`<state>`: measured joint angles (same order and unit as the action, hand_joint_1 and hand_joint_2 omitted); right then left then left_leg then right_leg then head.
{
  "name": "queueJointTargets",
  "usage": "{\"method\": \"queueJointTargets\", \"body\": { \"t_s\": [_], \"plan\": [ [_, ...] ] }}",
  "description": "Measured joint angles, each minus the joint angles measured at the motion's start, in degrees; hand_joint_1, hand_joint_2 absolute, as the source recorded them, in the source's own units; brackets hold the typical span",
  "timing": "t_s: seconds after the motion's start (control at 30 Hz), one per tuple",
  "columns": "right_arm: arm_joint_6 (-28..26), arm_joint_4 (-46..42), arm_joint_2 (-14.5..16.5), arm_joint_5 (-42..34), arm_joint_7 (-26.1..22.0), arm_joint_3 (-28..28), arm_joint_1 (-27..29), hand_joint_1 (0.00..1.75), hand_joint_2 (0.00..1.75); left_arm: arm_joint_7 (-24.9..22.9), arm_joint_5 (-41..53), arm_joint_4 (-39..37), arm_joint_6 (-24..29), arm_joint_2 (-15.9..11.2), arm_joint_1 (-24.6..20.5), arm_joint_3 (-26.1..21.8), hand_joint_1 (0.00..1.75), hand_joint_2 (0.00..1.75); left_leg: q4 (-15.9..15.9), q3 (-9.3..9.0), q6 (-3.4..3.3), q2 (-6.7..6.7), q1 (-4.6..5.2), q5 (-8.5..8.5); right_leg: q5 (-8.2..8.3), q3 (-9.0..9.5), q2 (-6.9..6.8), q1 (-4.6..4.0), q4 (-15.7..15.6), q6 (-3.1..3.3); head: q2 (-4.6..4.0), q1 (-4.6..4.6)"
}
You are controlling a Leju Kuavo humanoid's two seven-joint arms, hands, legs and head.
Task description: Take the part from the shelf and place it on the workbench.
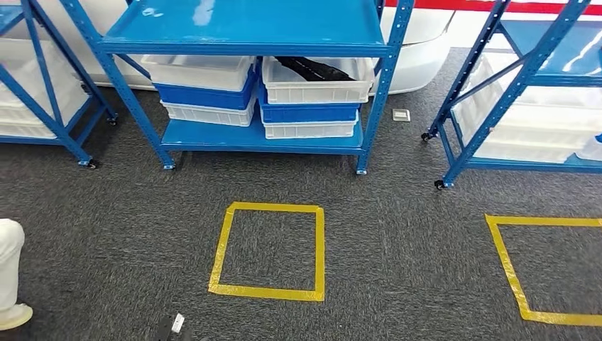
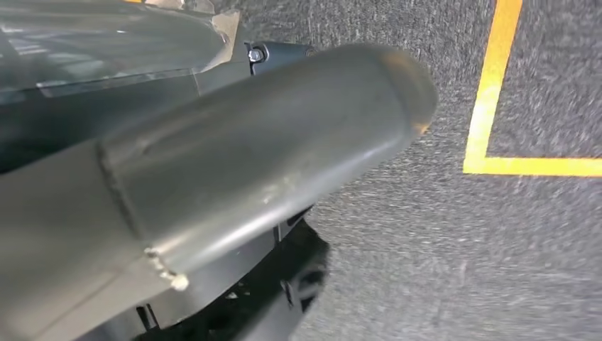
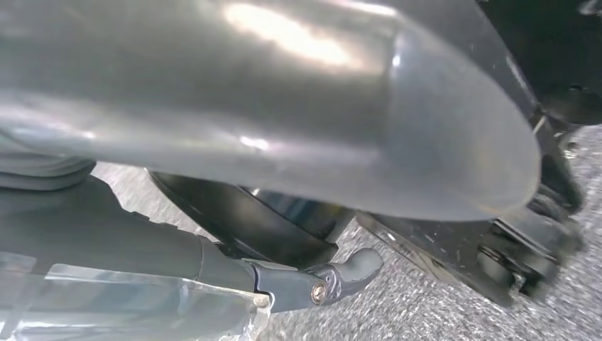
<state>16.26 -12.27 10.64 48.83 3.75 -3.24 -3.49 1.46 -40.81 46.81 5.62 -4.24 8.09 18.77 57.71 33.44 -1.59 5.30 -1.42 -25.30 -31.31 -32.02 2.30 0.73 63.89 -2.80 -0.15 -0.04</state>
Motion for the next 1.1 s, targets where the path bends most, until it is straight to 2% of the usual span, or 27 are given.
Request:
{"method": "queueJointTargets", "body": {
  "t_s": [0.03,0.07,0.1,0.13,0.17,0.2,0.23,0.3,0.33,0.37,0.4,0.43,0.5,0.53,0.57,0.63,0.73,0.8,0.87,0.9,0.93,1.0,1.03,1.07,1.1],
  "plan": [
    [0.0,0.0,0.1,0.0,0.1,0.1,0.0,0.0,0.0,0.2,-0.5,0.0,0.1,-0.2,-0.1,0.4,0.0,0.0,0.4,0.27,0.41,0.85,0.0,-0.07,0.99,1.17,1.36,0.32,-3.0,-0.19,0.0,0.02],
    [0.0,0.0,0.1,0.1,0.2,0.1,0.0,0.0,0.0,0.4,-1.1,0.0,0.3,-0.5,-0.2,0.8,0.0,0.0,0.6,0.6,0.81,1.55,0.02,-0.08,1.43,1.85,2.43,0.48,-4.8,-0.07,0.0,0.01],
    [0.0,0.0,0.2,0.1,0.3,0.2,0.0,0.0,0.0,0.6,-1.7,0.0,0.6,-0.8,-0.2,1.2,0.0,0.0,0.8,0.92,1.19,2.21,0.01,0.01,1.38,2.13,2.88,0.43,-5.3,0.38,0.0,-0.01],
    [0.0,0.0,0.3,0.1,0.3,0.3,-0.1,0.0,0.0,0.8,-2.3,0.0,1.0,-1.0,-0.1,1.6,0.0,0.0,0.8,1.16,1.5,2.84,-0.1,0.17,1.5,2.26,2.28,0.28,-5.4,0.94,0.0,-0.09],
    [0.0,0.0,0.3,0.1,0.4,0.3,-0.1,0.0,0.0,1.0,-3.0,0.0,1.4,-1.3,0.0,2.1,0.0,0.0,0.8,1.31,1.75,2.81,-0.23,0.26,1.61,2.47,1.61,0.26,-5.4,1.33,0.0,-0.14],
    [0.1,0.0,0.3,0.1,0.4,0.4,-0.1,0.0,0.0,1.2,-3.6,0.0,1.8,-1.6,0.0,2.6,0.0,0.0,1.3,1.58,1.96,1.64,-0.2,0.02,1.71,2.65,0.98,0.25,-5.4,1.66,0.0,-0.21],
    [0.0,0.0,0.4,0.1,0.4,0.4,0.0,0.0,0.0,1.4,-4.1,0.0,2.1,-1.8,0.0,3.1,0.0,0.0,2.8,2.31,2.14,-0.23,-0.11,-0.81,1.77,2.69,0.26,0.25,-5.5,1.95,0.0,-0.36],
    [0.0,0.0,0.3,0.0,0.4,0.4,0.2,0.0,0.0,1.7,-5.0,0.0,2.4,-2.3,-0.2,4.1,0.0,0.0,9.1,5.36,2.35,-4.21,0.14,-4.02,1.67,2.71,-1.18,-0.05,-5.5,2.53,0.0,-0.6],
    [0.0,0.0,0.3,-0.1,0.4,0.4,0.3,0.0,0.0,1.9,-5.3,0.0,2.5,-2.5,-0.4,4.5,0.0,0.0,13.0,7.32,2.39,-4.95,0.14,-5.66,1.58,2.69,-1.89,-0.28,-5.5,2.77,0.0,-0.64],
    [0.0,0.0,0.3,-0.2,0.4,0.4,0.3,0.0,0.0,2.1,-5.7,0.0,2.7,-2.7,-0.4,4.9,0.0,0.0,15.9,8.78,2.33,-5.16,0.14,-6.59,1.5,2.68,-2.45,-0.46,-5.5,2.98,0.0,-0.62],
    [0.0,0.0,0.3,-0.3,0.4,0.4,0.3,0.0,0.0,2.3,-5.9,0.0,2.8,-2.8,-0.4,5.3,0.0,0.0,17.0,9.32,2.17,-5.2,0.15,-6.5,1.42,2.7,-2.89,-0.61,-5.5,3.1,0.0,-0.65],
    [0.0,0.0,0.3,-0.4,0.4,0.4,0.3,0.0,0.0,2.5,-6.1,0.0,2.9,-2.9,-0.3,5.7,0.0,0.0,15.9,8.73,1.88,-5.2,0.2,-5.36,1.36,2.78,-3.18,-0.77,-5.5,3.18,0.0,-0.63],
    [0.0,0.0,0.3,-0.7,0.4,0.4,0.3,0.0,0.0,2.8,-6.4,0.0,2.9,-3.3,-0.3,6.3,0.0,0.0,8.9,5.01,0.79,-5.5,0.57,-1.97,1.23,3.01,-3.46,-1.01,-5.5,3.34,0.0,-0.62],
    [0.0,0.0,0.4,-0.8,0.3,0.4,0.3,0.0,0.0,3.0,-6.5,0.0,2.8,-3.5,-0.5,6.6,0.0,0.0,5.5,3.21,0.23,-5.84,0.87,-0.88,1.15,3.03,-3.53,-1.24,-5.5,3.33,0.0,-0.58],
    [0.0,0.0,0.4,-0.8,0.3,0.4,0.3,0.0,0.0,3.1,-6.7,0.0,2.8,-3.6,-0.6,6.9,0.0,0.0,3.2,2.05,-0.19,-6.14,1.16,-0.42,1.09,2.99,-3.57,-1.34,-5.5,3.28,0.0,-0.6],
    [0.0,0.0,0.3,-1.0,0.1,0.3,0.3,0.0,0.0,3.3,-6.9,0.0,2.5,-3.9,-0.8,7.4,0.0,0.0,1.9,1.55,-0.56,-6.34,1.55,-0.61,1.0,2.93,-3.7,-1.47,-5.8,2.99,0.0,-0.61],
    [0.0,0.0,0.2,-1.2,-0.3,0.2,0.5,0.0,0.0,3.4,-7.2,0.0,2.1,-4.1,-1.1,8.2,0.0,0.0,0.1,0.39,-0.96,-5.92,1.07,-0.11,0.3,2.73,-3.43,-1.65,-5.0,2.41,0.0,-0.49],
    [0.0,0.0,0.1,-1.3,-0.6,0.2,0.4,0.0,0.0,3.5,-7.2,0.0,2.1,-4.1,-1.5,8.7,0.0,0.0,-0.7,-0.24,-1.21,-5.71,0.79,0.23,-1.82,0.12,-2.59,-1.66,0.0,2.33,0.0,-0.3],
    [0.0,0.0,0.1,-1.5,-0.8,0.2,0.1,0.0,0.0,3.5,-7.2,0.0,2.1,-4.0,-1.9,9.1,0.0,0.0,-0.8,-0.3,-1.33,-5.36,0.78,0.16,-4.05,-3.89,-2.26,-1.64,7.3,2.13,0.0,-0.25],
    [-0.1,0.0,0.1,-1.6,-0.9,0.2,0.0,0.0,0.0,3.5,-7.2,0.0,2.1,-4.0,-2.0,9.3,0.0,0.0,-0.8,-0.38,-1.29,-5.13,0.77,0.08,-4.13,-4.96,-2.25,-1.58,8.9,1.74,0.0,-0.24],
    [-0.1,0.0,0.1,-1.7,-1.0,0.2,-0.1,0.0,0.0,3.5,-7.2,-0.1,2.1,-4.0,-2.1,9.6,0.0,0.0,-0.7,-0.49,-1.18,-4.82,0.74,-0.03,-3.33,-5.18,-2.25,-1.42,8.8,1.12,0.0,-0.24],
    [-0.2,0.0,-0.1,-1.9,-1.0,0.1,0.1,0.0,0.0,3.5,-7.3,-0.2,2.1,-3.8,-2.4,10.1,0.0,0.0,-0.5,-0.73,-0.78,-4.2,0.65,-0.32,0.37,-2.69,-2.21,-0.8,2.3,-0.35,0.0,-0.2],
    [-0.3,0.0,-0.1,-2.0,-1.0,0.1,0.3,0.0,0.0,3.5,-7.2,-0.3,2.1,-3.8,-2.6,10.2,0.0,0.0,-0.2,-0.7,-0.44,-3.92,0.74,-0.59,1.92,-1.29,-2.07,-0.54,-1.4,-0.69,0.0,-0.13],
    [-0.3,0.0,-0.1,-2.0,-1.0,0.0,0.4,0.0,0.0,3.5,-7.2,-0.4,2.1,-3.7,-2.8,10.4,0.0,0.0,0.2,-0.59,-0.11,-3.72,0.84,-0.84,2.9,-0.22,-1.91,-0.37,-4.1,-0.52,0.0,-0.12],
    [-0.3,0.0,-0.2,-2.0,-1.0,0.0,0.5,0.0,0.0,3.6,-7.2,-0.4,2.1,-3.8,-2.9,10.4,0.0,0.0,0.4,-0.49,0.07,-3.63,0.92,-0.99,3.26,0.23,-1.8,-0.3,-5.3,-0.4,0.0,-0.08]
  ]
}}
